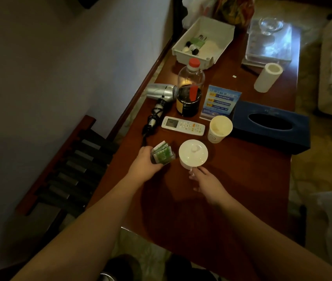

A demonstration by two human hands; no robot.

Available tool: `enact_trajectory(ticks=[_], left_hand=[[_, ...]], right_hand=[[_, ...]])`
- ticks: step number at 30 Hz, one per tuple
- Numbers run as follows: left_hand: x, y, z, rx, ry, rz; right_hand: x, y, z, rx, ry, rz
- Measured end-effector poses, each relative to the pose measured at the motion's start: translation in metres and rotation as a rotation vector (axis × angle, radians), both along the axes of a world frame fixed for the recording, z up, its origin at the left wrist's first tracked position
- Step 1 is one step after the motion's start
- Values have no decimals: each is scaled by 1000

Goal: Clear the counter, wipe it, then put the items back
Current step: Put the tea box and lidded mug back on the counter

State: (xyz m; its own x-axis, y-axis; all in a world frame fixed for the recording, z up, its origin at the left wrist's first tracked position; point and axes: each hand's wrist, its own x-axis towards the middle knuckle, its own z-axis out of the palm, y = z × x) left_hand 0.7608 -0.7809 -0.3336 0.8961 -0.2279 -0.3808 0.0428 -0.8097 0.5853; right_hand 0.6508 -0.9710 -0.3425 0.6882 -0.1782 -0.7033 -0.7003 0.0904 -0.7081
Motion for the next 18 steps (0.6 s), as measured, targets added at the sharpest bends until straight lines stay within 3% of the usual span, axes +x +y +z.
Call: enact_trajectory(ticks=[8,18], left_hand=[[-52,33,15,-135,36,175],[-149,126,65,-205,-23,364]], right_hand=[[-24,9,8,-110,-58,34],[-56,61,61,-211,-142,335]])
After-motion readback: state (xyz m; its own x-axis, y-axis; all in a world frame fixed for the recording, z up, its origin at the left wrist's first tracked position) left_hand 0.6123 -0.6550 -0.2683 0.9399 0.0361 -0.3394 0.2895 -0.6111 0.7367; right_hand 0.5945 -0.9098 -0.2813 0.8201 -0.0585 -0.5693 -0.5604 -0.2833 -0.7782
